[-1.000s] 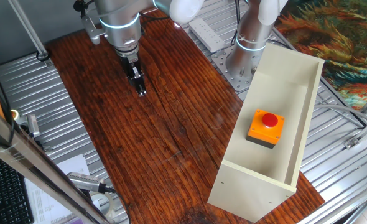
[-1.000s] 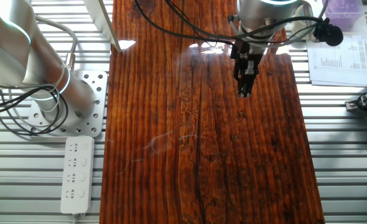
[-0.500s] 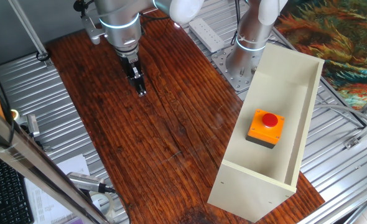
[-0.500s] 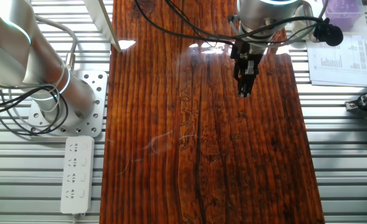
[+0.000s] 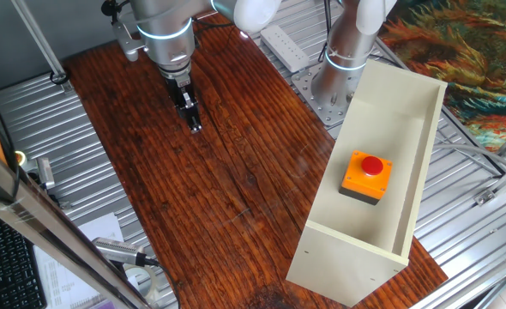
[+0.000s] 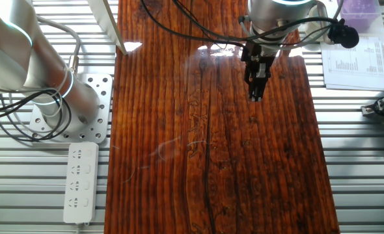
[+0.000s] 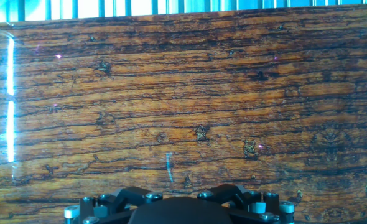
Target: Take the object down from the shelf
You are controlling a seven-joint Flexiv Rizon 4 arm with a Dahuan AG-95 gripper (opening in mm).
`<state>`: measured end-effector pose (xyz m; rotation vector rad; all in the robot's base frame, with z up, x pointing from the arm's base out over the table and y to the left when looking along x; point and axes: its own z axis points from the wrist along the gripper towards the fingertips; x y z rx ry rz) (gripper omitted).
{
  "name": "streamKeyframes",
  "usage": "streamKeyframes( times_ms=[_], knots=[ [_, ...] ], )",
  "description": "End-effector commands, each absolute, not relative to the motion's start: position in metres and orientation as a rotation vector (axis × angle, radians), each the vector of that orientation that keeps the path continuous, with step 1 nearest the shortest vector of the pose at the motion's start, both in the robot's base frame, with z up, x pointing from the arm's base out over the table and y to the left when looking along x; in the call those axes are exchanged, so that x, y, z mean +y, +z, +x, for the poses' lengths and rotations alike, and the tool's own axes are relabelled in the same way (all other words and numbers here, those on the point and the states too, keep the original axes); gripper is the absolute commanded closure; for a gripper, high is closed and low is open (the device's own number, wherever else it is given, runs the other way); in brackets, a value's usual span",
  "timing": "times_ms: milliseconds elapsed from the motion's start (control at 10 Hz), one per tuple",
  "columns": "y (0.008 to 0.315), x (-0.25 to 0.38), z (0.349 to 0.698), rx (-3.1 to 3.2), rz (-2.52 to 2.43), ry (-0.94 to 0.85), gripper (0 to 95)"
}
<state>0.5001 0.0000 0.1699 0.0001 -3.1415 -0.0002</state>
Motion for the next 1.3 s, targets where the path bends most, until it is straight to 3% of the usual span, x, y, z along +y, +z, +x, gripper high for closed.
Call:
streamKeyframes(
  times_ms=[100,1300],
  knots=[
    [0.17,0.0,0.5,-3.093,0.076,0.079,95.0],
    [0.1704,0.0001,0.4998,-3.093,0.072,0.083,95.0]
  ],
)
